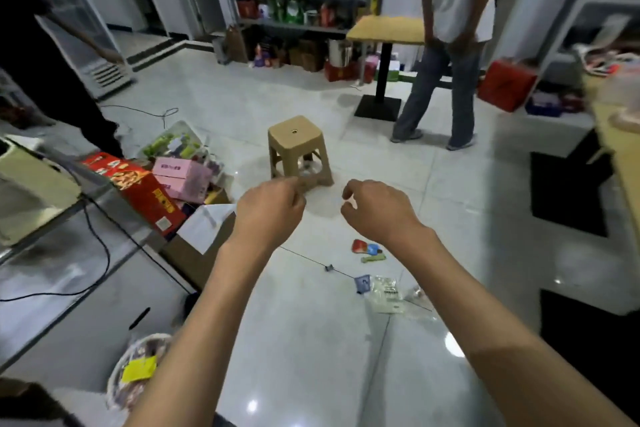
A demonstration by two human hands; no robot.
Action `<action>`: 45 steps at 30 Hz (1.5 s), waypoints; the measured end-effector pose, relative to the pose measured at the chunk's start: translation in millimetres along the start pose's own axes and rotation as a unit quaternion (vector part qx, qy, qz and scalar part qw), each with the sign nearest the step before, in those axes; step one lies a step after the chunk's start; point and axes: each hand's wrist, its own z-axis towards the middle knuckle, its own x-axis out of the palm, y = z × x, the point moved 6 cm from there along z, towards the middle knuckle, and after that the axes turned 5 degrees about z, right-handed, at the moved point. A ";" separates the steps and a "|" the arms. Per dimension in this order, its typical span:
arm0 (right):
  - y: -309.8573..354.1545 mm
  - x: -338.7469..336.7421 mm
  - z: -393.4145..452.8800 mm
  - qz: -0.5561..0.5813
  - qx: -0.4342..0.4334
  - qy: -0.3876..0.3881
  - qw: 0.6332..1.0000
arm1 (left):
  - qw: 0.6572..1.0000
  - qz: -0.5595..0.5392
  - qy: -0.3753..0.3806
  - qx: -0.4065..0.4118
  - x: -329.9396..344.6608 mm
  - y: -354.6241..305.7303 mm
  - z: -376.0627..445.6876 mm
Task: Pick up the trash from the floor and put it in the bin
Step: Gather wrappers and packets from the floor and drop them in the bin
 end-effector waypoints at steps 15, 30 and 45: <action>-182.3 45.8 12.0 0.003 0.147 0.072 0.986 | 0.989 -0.015 0.114 0.096 121.9 -132.3 50.0; -286.5 137.4 267.2 -0.003 0.219 0.143 0.965 | 0.970 -0.030 0.208 0.123 329.3 -88.8 301.9; -528.4 384.2 392.9 0.004 0.265 0.116 0.957 | 0.965 -0.010 0.205 0.164 690.5 -150.2 395.3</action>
